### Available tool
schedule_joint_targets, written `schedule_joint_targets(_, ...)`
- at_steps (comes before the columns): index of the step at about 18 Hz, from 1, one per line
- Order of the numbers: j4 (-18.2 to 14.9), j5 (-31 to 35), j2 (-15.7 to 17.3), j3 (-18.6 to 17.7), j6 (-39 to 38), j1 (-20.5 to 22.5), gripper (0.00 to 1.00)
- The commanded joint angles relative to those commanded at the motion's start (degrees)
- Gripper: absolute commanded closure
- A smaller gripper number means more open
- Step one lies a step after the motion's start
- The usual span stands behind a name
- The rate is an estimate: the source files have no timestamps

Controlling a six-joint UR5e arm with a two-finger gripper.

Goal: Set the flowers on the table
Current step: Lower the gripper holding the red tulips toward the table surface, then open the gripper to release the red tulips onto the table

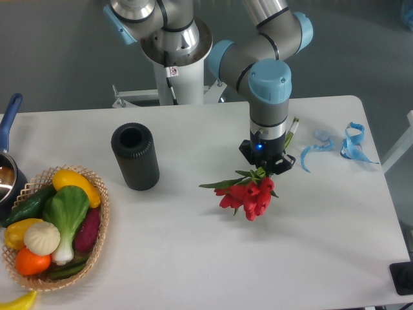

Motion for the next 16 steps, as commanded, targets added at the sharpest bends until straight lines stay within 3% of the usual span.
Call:
schedule_joint_targets(2,0.2,-0.2,0.0,0.0,0.0,0.0,0.37)
schedule_joint_targets(3,0.4,-0.1,0.0,-0.2,0.2,0.0,0.0)
schedule_joint_targets(11,1.5,-0.3,0.4,0.6,0.6,0.6,0.0)
schedule_joint_targets(16,4.0,-0.4,0.3,0.9,1.1,2.5,0.0)
